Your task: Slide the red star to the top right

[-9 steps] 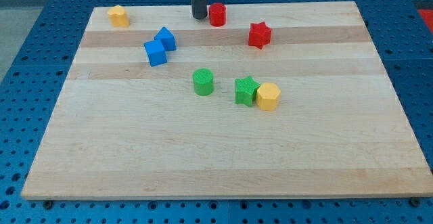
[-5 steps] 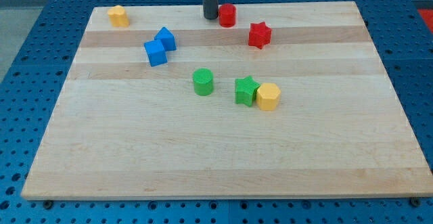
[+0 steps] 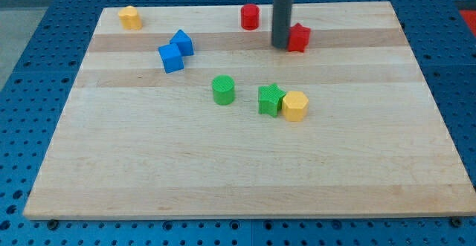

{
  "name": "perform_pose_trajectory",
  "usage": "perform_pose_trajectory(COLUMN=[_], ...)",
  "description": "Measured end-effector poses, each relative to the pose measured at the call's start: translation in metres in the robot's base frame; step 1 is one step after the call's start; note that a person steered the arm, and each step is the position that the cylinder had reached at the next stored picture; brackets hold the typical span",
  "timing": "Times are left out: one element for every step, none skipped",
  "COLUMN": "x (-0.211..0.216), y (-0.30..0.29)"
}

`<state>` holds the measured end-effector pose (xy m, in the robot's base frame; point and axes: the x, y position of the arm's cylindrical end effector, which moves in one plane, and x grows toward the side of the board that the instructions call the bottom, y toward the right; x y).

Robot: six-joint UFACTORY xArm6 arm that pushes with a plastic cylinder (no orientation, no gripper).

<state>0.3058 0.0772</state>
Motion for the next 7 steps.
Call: perform_pose_trajectory(x=[0.000,0.001,0.017,0.020,0.016,0.007,-0.008], y=[0.034,0.053,0.065,0.084,0.108,0.124,0.124])
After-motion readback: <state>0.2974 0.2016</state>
